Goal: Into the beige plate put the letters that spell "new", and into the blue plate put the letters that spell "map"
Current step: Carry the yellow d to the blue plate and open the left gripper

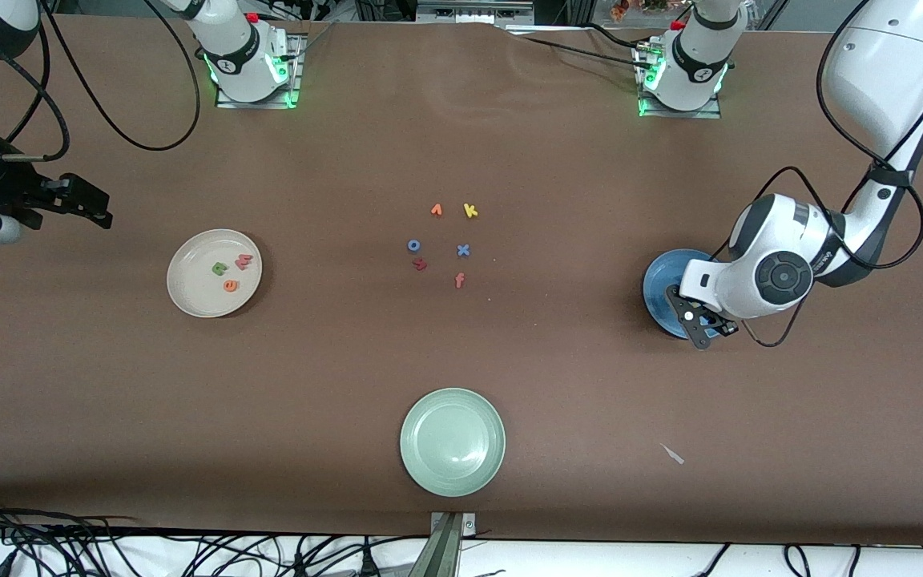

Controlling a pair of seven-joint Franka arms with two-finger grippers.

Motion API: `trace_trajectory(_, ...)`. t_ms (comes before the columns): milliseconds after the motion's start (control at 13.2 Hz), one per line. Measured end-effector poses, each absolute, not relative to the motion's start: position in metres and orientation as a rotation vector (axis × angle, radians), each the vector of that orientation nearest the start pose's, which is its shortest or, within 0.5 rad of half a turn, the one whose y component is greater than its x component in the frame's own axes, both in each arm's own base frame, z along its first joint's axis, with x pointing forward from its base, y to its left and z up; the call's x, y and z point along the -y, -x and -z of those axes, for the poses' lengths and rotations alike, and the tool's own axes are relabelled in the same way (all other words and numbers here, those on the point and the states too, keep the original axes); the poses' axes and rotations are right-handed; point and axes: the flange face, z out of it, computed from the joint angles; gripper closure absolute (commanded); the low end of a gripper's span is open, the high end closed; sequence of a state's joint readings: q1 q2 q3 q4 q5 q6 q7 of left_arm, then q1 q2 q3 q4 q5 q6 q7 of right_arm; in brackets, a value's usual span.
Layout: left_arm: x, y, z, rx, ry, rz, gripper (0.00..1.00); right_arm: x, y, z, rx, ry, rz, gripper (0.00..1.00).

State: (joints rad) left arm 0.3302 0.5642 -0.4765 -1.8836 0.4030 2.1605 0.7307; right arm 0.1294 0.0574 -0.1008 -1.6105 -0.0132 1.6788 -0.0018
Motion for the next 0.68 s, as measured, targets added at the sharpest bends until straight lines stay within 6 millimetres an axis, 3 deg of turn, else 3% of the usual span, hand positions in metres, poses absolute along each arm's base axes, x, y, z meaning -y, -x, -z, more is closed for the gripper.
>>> trace_trajectory(227, 0.057, -0.612, -0.221, -1.630, 2.672, -0.298, 0.00, -0.017, -0.580, -0.582, 0.050, 3.160, 0.016, 0.00)
trace_trajectory(378, 0.058, -0.618, -0.233, -1.622, 2.666, -0.265, 0.00, -0.017, -0.580, -0.582, 0.050, 3.160, 0.015, 0.00)
trace_trajectory(529, 0.060, -0.624, -0.256, -1.608, 2.654, -0.251, 0.00, -0.017, -0.580, -0.581, 0.051, 3.160, 0.014, 0.00)
trace_trajectory(680, 0.063, -0.634, -0.294, -1.577, 2.669, -0.286, 0.00, -0.017, -0.580, -0.581, 0.050, 3.160, 0.012, 0.00)
